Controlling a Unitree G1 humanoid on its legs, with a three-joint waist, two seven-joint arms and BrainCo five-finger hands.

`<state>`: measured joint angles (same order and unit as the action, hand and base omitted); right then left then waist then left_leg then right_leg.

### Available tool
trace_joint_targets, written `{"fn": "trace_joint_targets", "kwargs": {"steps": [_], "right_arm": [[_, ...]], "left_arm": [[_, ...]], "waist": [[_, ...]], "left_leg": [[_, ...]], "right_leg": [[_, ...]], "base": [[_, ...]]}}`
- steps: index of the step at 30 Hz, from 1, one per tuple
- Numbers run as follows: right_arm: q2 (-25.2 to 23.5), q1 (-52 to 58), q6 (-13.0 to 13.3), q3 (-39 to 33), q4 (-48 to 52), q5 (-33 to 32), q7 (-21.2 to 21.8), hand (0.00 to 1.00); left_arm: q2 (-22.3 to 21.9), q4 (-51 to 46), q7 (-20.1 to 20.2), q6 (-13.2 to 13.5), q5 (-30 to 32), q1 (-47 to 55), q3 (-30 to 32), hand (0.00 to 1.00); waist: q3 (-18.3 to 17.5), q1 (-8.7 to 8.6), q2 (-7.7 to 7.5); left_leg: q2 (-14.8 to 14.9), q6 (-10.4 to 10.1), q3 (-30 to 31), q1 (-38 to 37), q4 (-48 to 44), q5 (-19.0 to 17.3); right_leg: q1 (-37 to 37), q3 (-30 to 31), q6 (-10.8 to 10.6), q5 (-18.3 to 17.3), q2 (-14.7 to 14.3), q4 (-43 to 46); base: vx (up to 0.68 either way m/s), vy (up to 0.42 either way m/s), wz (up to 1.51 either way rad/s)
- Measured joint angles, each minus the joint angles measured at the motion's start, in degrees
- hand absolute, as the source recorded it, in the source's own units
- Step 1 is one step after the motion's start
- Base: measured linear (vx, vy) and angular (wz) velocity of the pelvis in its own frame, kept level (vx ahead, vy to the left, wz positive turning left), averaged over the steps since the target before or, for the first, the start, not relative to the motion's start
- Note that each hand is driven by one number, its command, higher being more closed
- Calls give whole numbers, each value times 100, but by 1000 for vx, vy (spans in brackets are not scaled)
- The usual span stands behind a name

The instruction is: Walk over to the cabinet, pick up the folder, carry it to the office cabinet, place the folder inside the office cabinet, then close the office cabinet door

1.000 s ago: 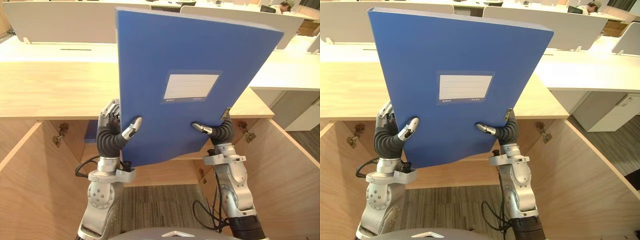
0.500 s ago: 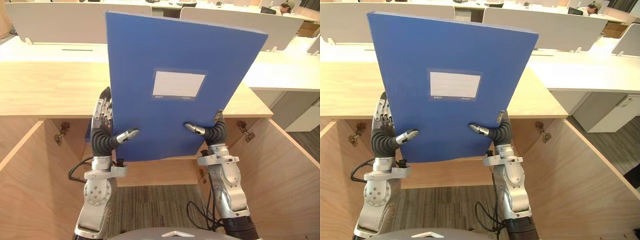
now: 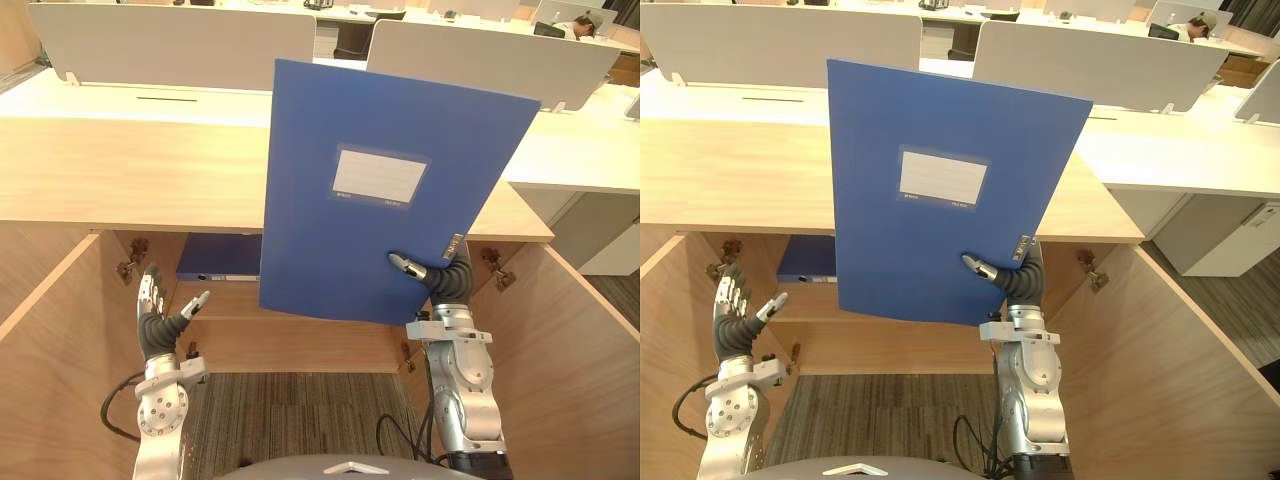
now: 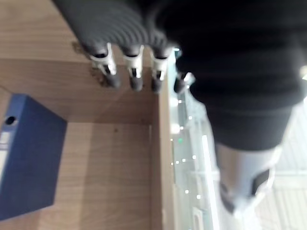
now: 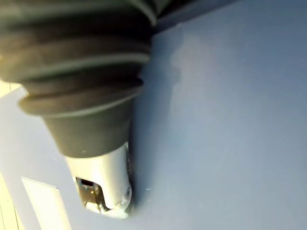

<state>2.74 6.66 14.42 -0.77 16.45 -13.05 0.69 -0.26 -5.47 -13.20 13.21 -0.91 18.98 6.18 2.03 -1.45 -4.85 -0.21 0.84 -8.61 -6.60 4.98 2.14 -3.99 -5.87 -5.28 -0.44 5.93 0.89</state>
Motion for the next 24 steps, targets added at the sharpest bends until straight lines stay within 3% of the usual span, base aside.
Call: {"fn": "trace_joint_targets", "kwargs": {"steps": [7,12,17,22,24], "right_arm": [[24,55,-132,77,-372,591,-16,100],[357,92,-241,553,-709,1128,-76,100],[639,23,-235,990,-1217,1620,-92,100],[1018,-315,-234,1539,-1540,2242,-182,100],[1069,-480,-229,1631,-1539,2366,-253,100]], "left_arm": [[25,1099,305,-290,34,31,40,0],[344,2353,531,-415,799,-29,-158,0],[656,3632,602,-528,1133,-151,-233,0],[857,4463,522,-538,1253,-327,-291,0],[873,4554,470,-538,1250,-438,-289,0]], "waist": [[-42,11,12],[-90,4,82],[-67,15,110],[299,66,313],[460,90,263]], "left_leg": [[4,8,72,60,-1,20],[48,-14,25,176,-2,5],[72,-16,-81,287,-5,2],[117,-56,-243,481,-50,-22],[135,-43,-234,770,-339,-99]], "right_leg": [[4,-85,24,28,-2,-20],[131,-29,49,57,-22,-55],[210,64,93,165,-89,-221],[529,236,88,215,-114,-105],[729,251,110,201,-105,51]], "base": [[6,-3,5],[1,-4,-4],[-4,-15,-12],[-25,-4,-13],[-68,-12,-11]]}}
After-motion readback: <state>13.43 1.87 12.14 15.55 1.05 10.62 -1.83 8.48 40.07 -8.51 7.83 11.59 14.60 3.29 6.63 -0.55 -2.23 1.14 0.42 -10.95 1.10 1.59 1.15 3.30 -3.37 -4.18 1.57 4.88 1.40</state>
